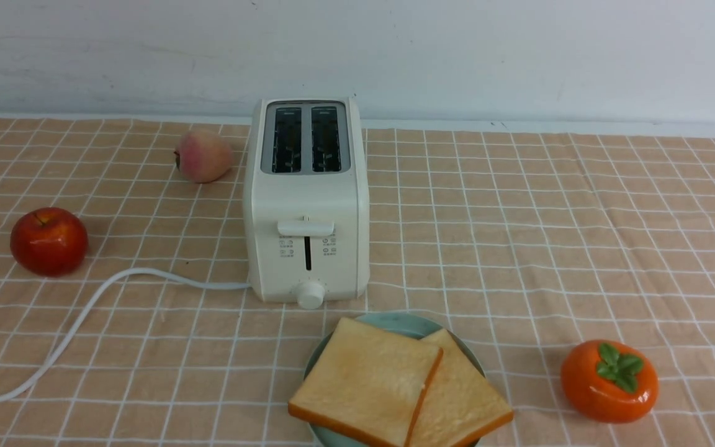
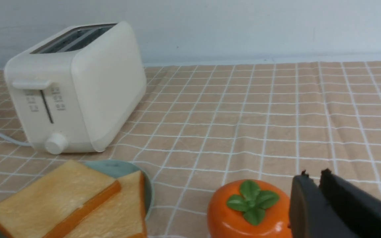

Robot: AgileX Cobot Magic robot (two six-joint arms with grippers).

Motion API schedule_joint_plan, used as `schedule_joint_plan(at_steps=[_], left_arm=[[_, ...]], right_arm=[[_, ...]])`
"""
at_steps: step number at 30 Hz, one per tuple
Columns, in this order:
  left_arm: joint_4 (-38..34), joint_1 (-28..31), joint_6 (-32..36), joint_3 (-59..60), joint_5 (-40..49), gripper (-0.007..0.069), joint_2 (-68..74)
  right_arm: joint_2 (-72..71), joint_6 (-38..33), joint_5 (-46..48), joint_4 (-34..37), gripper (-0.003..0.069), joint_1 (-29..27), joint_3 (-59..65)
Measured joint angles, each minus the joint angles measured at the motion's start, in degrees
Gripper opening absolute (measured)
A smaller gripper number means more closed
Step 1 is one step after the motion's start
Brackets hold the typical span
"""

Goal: Take toasted bread from bread machine on light coffee tablecloth place on plate.

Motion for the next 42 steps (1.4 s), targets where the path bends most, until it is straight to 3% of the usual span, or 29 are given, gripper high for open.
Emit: schedule_joint_plan(at_steps=[3,5,7,8,9,12,18,30,42], left_arm=[[0.0,0.0,0.0,0.0,0.0,0.0047,0.0],[0.0,0.0,0.0,0.0,0.0,0.0047,0.0],[0.0,0.0,0.0,0.0,0.0,0.0047,0.0],[0.0,0.0,0.0,0.0,0.0,0.0047,0.0],[0.0,0.0,0.0,0.0,0.0,0.0047,0.0],[0.0,0.0,0.0,0.0,0.0,0.0047,0.0],[0.0,0.0,0.0,0.0,0.0,0.005,0.0],[0.0,0.0,0.0,0.0,0.0,0.0063,0.0],[0.0,0.0,0.0,0.0,0.0,0.0065,0.0]], right_arm=[[-2.5,-5.6,4.7,5.3,0.007,-4.0,0.1],[-4.3,-16.0,8.4,12.9,0.0075,-9.3,1.1],[-4.8,-24.5,8.6,18.1,0.0078,-13.4,2.9],[-4.9,-24.5,8.5,18.5,0.0078,-13.8,3.2],[-4.9,-30.2,7.5,21.4,0.008,-16.4,5.1],[-5.0,-35.6,6.3,25.9,0.0086,-21.8,7.5],[-6.0,-37.1,7.2,27.5,0.0093,-26.3,7.5],[-6.0,-37.4,8.0,27.8,0.0108,-18.0,7.3],[-6.0,-37.4,8.0,27.8,0.0123,-17.6,7.3]])
